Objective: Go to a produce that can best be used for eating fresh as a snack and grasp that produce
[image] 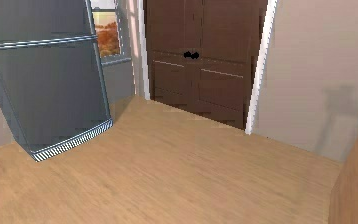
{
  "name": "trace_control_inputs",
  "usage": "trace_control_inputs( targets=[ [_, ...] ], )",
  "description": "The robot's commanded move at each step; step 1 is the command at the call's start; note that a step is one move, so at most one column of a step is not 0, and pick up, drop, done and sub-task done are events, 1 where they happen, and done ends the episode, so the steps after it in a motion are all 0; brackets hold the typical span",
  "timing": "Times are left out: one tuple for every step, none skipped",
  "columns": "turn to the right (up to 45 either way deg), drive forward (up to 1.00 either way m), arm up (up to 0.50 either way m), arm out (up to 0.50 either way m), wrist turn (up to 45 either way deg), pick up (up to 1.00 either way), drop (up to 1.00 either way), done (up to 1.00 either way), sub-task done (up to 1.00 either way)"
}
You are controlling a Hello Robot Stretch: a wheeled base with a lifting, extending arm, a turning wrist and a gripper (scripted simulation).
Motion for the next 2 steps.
trace_control_inputs(
  targets=[
    [0.0,0.0,0.0,0.0,45.0,0.0,0.0,0.0,0.0],
    [0.0,0.0,0.0,0.0,45.0,0.0,0.0,0.0,0.0]
  ],
)
